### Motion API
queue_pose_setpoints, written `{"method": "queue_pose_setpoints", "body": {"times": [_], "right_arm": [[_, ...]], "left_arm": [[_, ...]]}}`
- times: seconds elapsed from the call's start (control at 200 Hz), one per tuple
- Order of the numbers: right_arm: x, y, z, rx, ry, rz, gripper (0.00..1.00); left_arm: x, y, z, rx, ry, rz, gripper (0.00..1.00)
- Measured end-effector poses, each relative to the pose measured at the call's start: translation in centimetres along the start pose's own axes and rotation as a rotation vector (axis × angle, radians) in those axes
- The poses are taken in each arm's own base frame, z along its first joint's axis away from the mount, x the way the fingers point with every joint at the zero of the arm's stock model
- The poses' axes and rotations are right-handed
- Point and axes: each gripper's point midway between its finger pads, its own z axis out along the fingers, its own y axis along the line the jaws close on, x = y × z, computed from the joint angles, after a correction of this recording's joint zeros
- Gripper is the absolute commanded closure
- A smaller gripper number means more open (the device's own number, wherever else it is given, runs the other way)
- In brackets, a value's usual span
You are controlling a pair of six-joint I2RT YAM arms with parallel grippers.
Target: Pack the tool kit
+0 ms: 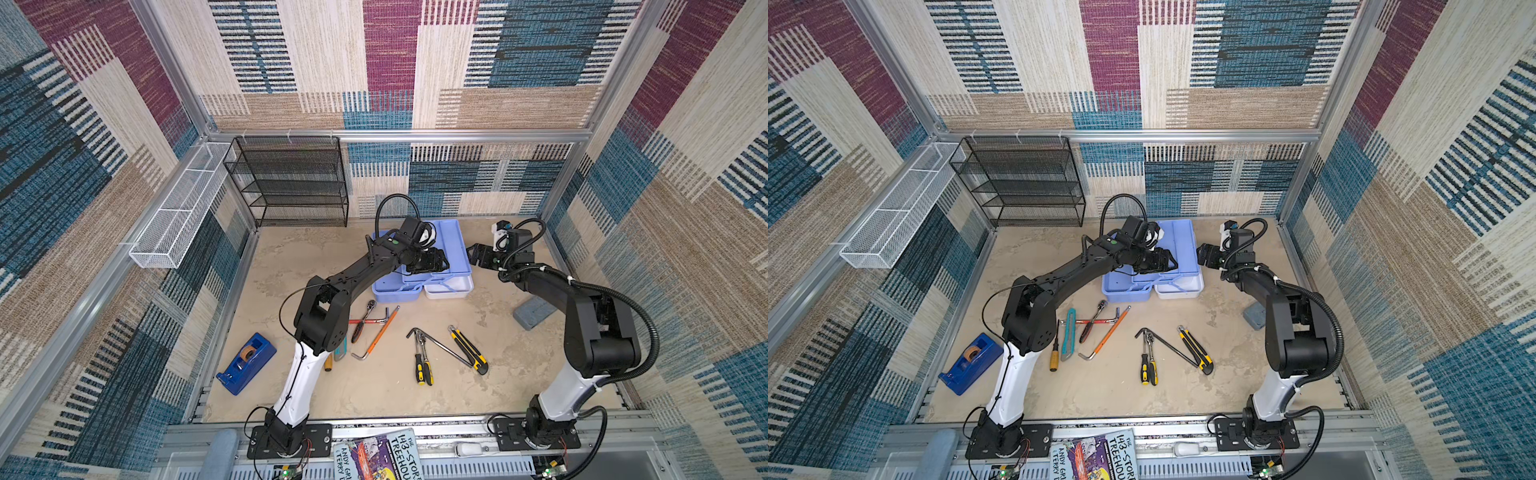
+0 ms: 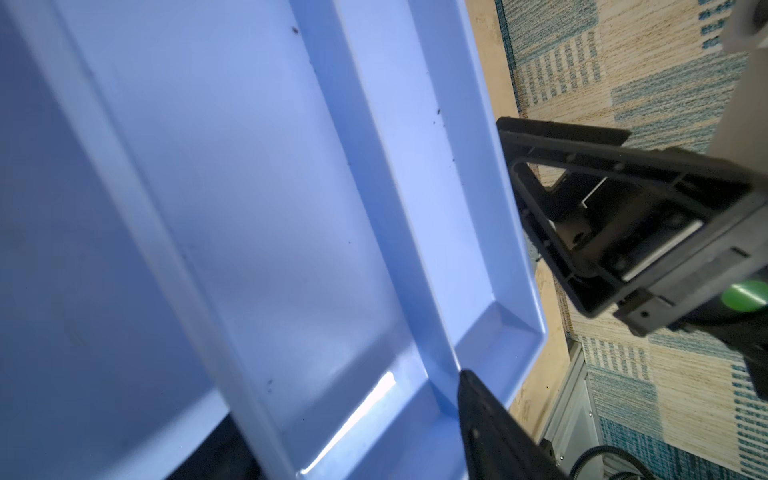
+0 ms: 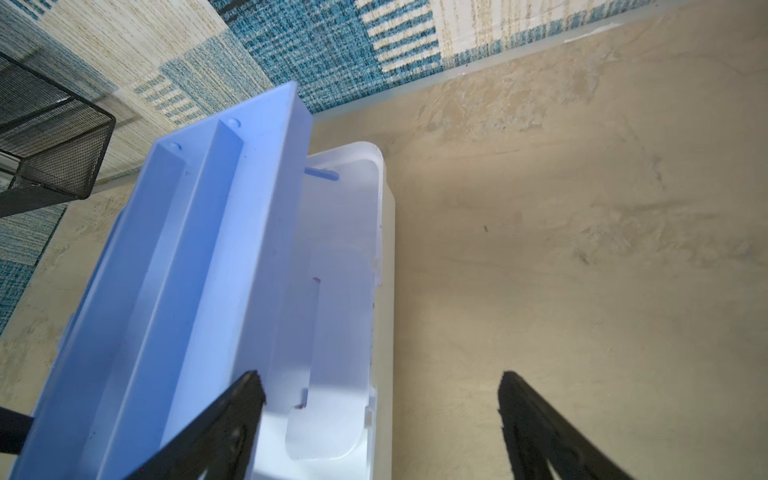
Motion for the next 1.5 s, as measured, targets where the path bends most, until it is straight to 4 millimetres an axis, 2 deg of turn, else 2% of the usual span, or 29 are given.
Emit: {"method": "queue_pose_setpoints", "body": {"times": [0.21, 0.366, 0.481, 0.701, 0.796, 0.887, 0.982, 1.097, 1.172, 1.332, 1.498], "right_arm": [[0.4, -0.1, -2.1, 0.03, -0.016, -0.028, 0.0], [1.8, 0.2, -4.5, 0.032, -0.031, -0.039, 0.0], [3.7, 0.0, -6.4, 0.042, -0.031, -0.036, 0.03], [5.8, 0.2, -9.7, 0.043, -0.064, -0.012, 0.14], [6.9, 1.8, -10.6, 0.006, -0.066, -0.011, 0.17], [8.6, 4.8, -11.0, -0.049, -0.044, -0.045, 0.19], [10.8, 8.1, -11.1, -0.12, 0.001, -0.071, 0.25], [13.6, 9.2, -11.0, -0.115, 0.047, -0.048, 0.29], [16.0, 10.7, -11.1, -0.146, 0.097, -0.054, 0.32], [20.9, 12.7, -11.0, -0.156, 0.204, -0.065, 0.37], [24.7, 14.5, -11.2, -0.176, 0.294, -0.081, 0.4]], "left_arm": [[-0.2, -0.3, -0.3, 0.006, -0.008, 0.002, 0.19], [-0.3, -0.7, -1.9, -0.004, -0.037, 0.018, 0.12], [-0.4, -0.5, -3.5, -0.029, -0.078, 0.047, 0.06], [1.2, 0.9, -5.6, -0.093, -0.112, 0.07, 0.0], [2.2, 1.9, -6.4, -0.111, -0.118, 0.068, 0.0], [3.2, 3.3, -7.4, -0.141, -0.132, 0.063, 0.0], [4.1, 5.3, -8.8, -0.191, -0.158, 0.053, 0.0], [5.5, 7.0, -10.6, -0.207, -0.194, 0.037, 0.0], [6.6, 8.0, -11.5, -0.226, -0.219, 0.028, 0.0], [8.4, 9.1, -12.9, -0.255, -0.231, 0.017, 0.0], [10.9, 10.8, -13.9, -0.297, -0.222, 0.0, 0.01]]}}
